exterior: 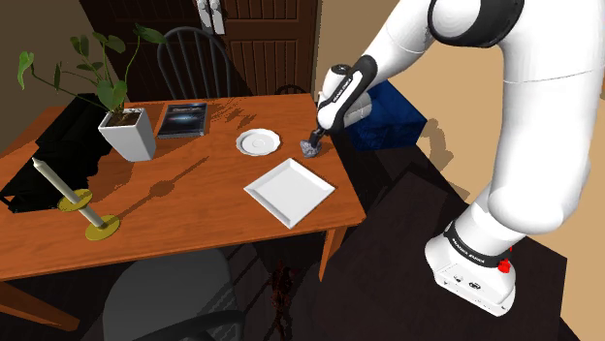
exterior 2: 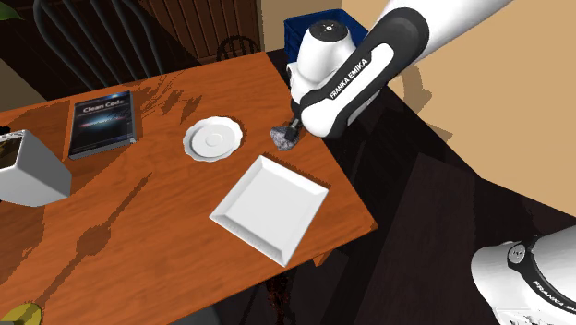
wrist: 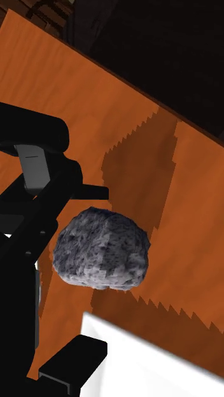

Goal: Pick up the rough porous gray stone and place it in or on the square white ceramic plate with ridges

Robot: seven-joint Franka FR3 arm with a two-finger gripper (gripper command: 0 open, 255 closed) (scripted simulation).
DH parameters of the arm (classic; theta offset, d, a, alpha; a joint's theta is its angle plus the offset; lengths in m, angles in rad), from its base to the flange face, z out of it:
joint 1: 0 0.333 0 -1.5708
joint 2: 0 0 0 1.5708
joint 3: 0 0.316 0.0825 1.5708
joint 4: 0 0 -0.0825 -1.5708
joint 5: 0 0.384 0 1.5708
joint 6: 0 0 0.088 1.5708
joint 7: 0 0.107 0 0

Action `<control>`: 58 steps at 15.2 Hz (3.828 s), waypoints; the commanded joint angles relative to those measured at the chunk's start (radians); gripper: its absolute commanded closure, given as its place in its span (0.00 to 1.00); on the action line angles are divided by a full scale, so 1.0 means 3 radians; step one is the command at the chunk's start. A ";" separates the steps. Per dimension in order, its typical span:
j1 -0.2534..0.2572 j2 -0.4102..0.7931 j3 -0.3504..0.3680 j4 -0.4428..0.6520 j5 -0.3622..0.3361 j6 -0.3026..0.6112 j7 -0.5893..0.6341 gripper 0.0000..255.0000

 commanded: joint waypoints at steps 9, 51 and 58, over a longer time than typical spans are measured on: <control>-0.0059 0.0457 0.0052 0.0287 0.0028 0.0190 -0.0021 0.00; -0.0162 -0.0077 0.0226 0.0524 0.0177 -0.1083 -0.0252 0.00; -0.0469 0.0828 0.0379 0.1828 0.0330 -0.2353 -0.0693 0.00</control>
